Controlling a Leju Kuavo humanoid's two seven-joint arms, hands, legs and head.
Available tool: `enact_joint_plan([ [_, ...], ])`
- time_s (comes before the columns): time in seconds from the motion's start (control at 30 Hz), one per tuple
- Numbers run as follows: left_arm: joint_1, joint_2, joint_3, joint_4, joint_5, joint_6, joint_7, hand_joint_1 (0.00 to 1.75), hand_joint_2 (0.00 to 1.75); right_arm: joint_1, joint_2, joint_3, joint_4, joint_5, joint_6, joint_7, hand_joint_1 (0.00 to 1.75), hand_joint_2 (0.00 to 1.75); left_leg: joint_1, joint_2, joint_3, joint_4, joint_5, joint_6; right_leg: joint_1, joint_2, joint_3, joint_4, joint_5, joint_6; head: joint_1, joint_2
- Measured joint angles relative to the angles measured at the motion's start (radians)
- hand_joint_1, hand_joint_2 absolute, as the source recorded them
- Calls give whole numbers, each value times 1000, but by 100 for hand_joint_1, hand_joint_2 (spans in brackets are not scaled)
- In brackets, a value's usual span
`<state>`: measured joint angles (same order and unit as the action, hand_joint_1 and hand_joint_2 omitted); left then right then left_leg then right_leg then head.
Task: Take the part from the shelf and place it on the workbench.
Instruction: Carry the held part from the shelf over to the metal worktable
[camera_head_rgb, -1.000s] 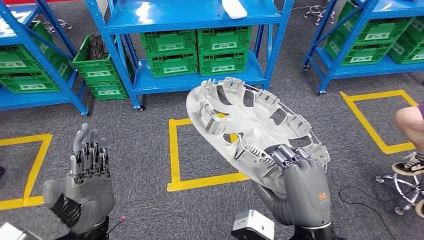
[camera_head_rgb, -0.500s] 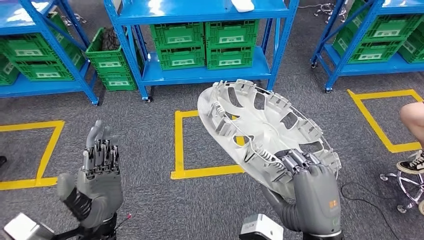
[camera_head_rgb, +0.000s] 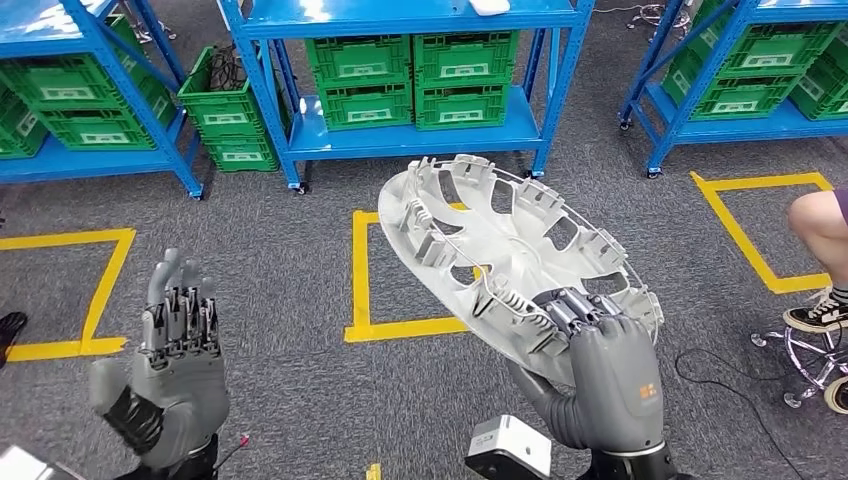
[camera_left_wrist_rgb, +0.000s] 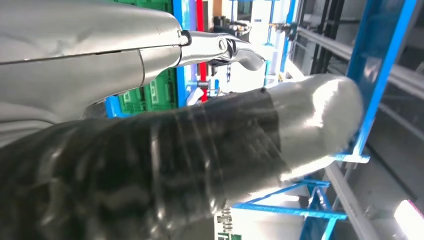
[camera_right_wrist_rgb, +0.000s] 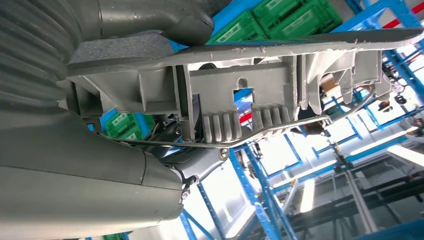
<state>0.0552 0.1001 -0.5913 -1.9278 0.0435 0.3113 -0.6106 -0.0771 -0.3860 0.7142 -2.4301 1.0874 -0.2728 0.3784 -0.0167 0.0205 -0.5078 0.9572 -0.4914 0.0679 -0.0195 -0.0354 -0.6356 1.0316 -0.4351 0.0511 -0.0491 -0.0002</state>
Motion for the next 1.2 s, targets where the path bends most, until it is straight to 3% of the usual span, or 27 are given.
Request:
enact_joint_plan([
  [0.1,1,-1,0,1,0,0,0,0,0,1,-2,-2,0,0,0,0,175,175,5,-15,-15,-5,27,1,0,24,-59,162,-103,9,18,0],
  [0.17,2,-1,0,2,0,0,0,0,0,2,-3,-2,0,0,0,0,175,175,5,-29,-38,7,34,-1,-2,26,-74,242,-134,16,27,0],
  [0.2,2,-1,0,2,1,0,0,0,0,3,-4,-2,0,0,0,0,175,175,6,-38,-49,16,36,-3,-3,27,-56,228,-125,19,31,0],
  [0.27,2,-1,0,3,1,0,0,0,0,3,-4,-2,0,-1,0,0,175,175,9,-55,-69,37,37,-9,-8,39,18,110,-87,20,40,0],
  [0.33,2,-1,0,3,1,0,-1,0,0,3,-4,-2,0,-1,0,0,175,175,8,-69,-91,60,38,-19,-9,58,73,16,-72,14,47,0],
  [0.43,3,-1,0,3,1,0,-1,0,0,3,-4,-3,0,-1,1,0,175,175,10,-85,-112,70,47,-38,-4,51,79,2,-67,-7,47,0],
  [0.5,4,0,0,3,1,1,-1,0,0,3,-4,-3,0,-1,1,0,175,175,12,-74,-129,92,33,-49,-7,37,78,-4,-58,-20,45,0],
  [0.6,3,0,0,3,2,2,-3,0,0,3,-4,-3,0,-1,2,0,175,175,20,-36,-203,246,-50,-67,-10,15,73,-9,-51,-31,31,0],
  [0.67,4,0,-1,4,3,2,-3,0,0,3,-5,-3,0,-1,3,1,175,175,26,-28,-241,335,-80,-73,-10,-3,68,-9,-49,-31,22,0],
  [0.7,4,0,-1,4,3,2,-3,0,0,3,-5,-3,0,-1,3,1,175,175,27,-25,-233,331,-70,-73,-9,-13,67,-9,-48,-30,18,0],
  [0.73,4,0,-1,5,3,2,-3,0,0,4,-5,-3,0,-1,4,1,175,175,27,-20,-206,289,-46,-71,-9,-22,67,-9,-47,-29,14,0],
  [0.8,2,0,0,5,3,2,-3,0,0,4,-5,-3,0,-2,5,2,175,175,19,19,-121,148,1,-58,-7,-41,70,-9,-46,-25,8,0],
  [0.83,1,0,0,5,3,3,-3,0,0,4,-5,-3,0,-2,5,2,175,175,14,37,-92,95,11,-50,-6,-48,70,-10,-45,-20,7,0],
  [0.9,1,0,0,5,3,3,-3,0,0,3,-5,-4,0,-3,5,2,175,175,4,49,-78,56,9,-39,-5,-66,72,-13,-43,-7,8,0],
  [0.97,2,-1,-1,4,3,3,-3,0,0,3,-6,-4,0,-5,6,3,175,175,5,24,-75,46,19,-28,-6,-77,74,-17,-44,5,9,0],
  [1.03,1,-3,-1,4,2,3,-3,0,0,4,-7,-5,0,-8,6,5,175,175,12,1,-62,30,33,-17,-7,-40,59,21,-73,13,15,0],
  [1.1,0,-5,0,5,2,3,-2,0,0,6,-9,-6,0,-8,6,6,175,175,14,-22,-59,26,42,-10,-7,10,12,135,-133,14,32,0],
  [1.13,0,-6,-1,5,2,3,-2,0,0,6,-9,-6,0,-9,7,6,175,175,13,-36,-61,27,44,-9,-6,21,-16,199,-158,14,41,0],
  [1.17,1,-6,-1,6,2,3,-1,0,0,7,-10,-6,0,-9,7,6,175,175,13,-50,-63,30,44,-8,-6,26,-35,243,-168,15,46,0],
  [1.2,1,-7,-1,7,2,3,-1,0,0,7,-10,-6,0,-9,7,6,175,175,13,-65,-65,34,44,-9,-6,28,-40,253,-160,16,49,0],
])
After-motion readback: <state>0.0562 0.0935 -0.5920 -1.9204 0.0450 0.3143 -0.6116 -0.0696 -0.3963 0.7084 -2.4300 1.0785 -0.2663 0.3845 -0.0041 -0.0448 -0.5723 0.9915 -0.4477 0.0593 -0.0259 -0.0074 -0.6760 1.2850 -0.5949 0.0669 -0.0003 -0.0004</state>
